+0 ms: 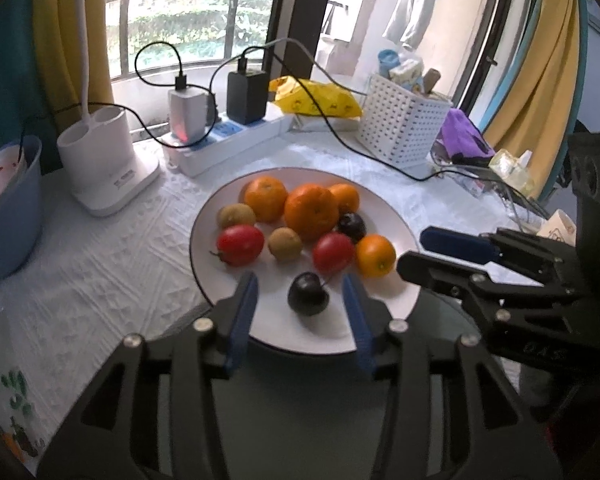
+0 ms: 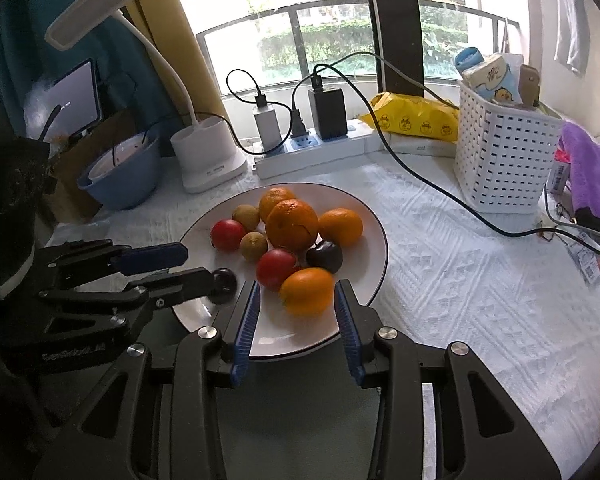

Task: Organize fruits
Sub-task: 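Carry the plum and orange onto the white plate and open both tools, then withdraw both open tools from the plate over the empty tray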

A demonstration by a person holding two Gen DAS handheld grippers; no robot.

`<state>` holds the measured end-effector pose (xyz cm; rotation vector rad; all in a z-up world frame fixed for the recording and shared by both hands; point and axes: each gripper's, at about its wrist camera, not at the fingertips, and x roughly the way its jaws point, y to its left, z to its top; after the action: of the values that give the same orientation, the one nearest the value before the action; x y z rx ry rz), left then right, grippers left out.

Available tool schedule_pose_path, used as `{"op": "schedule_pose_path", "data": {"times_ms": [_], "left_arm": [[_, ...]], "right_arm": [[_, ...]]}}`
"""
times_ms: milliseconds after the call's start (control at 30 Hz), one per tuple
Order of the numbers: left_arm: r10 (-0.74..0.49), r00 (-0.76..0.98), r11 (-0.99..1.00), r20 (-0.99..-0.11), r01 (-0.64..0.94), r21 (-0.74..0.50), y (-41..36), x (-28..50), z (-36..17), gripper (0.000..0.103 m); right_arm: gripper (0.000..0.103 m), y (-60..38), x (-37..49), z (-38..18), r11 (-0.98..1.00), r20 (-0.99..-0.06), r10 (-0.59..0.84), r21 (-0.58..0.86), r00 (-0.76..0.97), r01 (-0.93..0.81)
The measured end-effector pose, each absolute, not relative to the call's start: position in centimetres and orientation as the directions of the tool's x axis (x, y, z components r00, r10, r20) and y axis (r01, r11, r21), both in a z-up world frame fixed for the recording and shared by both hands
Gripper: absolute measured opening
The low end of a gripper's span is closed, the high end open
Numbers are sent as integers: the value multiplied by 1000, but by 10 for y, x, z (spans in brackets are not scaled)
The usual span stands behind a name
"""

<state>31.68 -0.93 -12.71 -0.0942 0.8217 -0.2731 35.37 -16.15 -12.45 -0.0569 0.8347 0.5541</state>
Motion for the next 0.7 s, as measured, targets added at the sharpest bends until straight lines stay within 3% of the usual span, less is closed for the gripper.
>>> {"op": "schedule_pose_path", "data": {"times_ms": [700], "left_arm": [[-269,714,963,-647,210,-168,-4,257,-91,46]], "right_arm": [[41,-158,304,-94,852,-677,449,126,583,-509]]}}
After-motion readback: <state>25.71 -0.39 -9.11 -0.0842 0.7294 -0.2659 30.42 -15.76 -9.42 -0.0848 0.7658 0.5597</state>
